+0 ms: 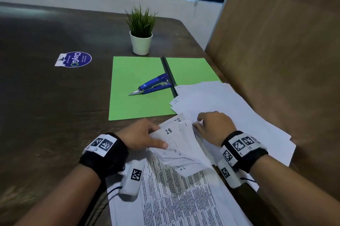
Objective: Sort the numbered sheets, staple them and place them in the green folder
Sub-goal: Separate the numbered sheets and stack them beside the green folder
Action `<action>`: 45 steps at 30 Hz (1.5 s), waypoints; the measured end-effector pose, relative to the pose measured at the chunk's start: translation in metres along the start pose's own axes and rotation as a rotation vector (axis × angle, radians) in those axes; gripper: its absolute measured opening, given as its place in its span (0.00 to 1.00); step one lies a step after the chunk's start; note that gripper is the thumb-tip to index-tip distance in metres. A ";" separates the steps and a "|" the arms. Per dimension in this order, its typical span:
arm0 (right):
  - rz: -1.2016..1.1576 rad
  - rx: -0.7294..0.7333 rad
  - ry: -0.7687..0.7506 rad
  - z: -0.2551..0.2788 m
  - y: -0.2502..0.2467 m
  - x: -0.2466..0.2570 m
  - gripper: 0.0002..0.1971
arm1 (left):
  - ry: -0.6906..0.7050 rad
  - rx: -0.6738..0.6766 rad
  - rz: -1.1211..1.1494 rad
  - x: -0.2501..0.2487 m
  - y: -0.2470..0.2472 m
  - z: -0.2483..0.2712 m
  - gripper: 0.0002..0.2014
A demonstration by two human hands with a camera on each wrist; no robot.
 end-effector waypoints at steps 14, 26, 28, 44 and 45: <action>-1.069 -0.006 -0.012 0.074 0.016 0.018 0.07 | -0.007 -0.012 -0.131 -0.002 -0.002 0.005 0.08; -1.080 0.593 -0.123 0.117 0.038 0.025 0.46 | -0.015 -0.099 -0.118 0.002 -0.008 0.001 0.22; -1.045 0.401 -0.104 0.104 0.035 0.020 0.24 | -0.024 -0.135 -0.127 0.001 -0.010 0.000 0.21; -1.306 0.179 -0.162 0.085 0.036 0.037 0.10 | -0.038 -0.143 -0.091 -0.004 -0.012 0.003 0.23; -1.325 0.183 -0.167 0.086 0.035 0.039 0.12 | -0.045 -0.146 -0.063 -0.003 -0.012 0.003 0.21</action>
Point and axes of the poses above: each hand's wrist, its own z-axis away from the middle knuckle, its own y-axis out of the palm, x = y × z, the point moved 10 cm from there along -z, towards the middle knuckle, and after that the axes turned 11 degrees about -z, right-handed, at the moved point
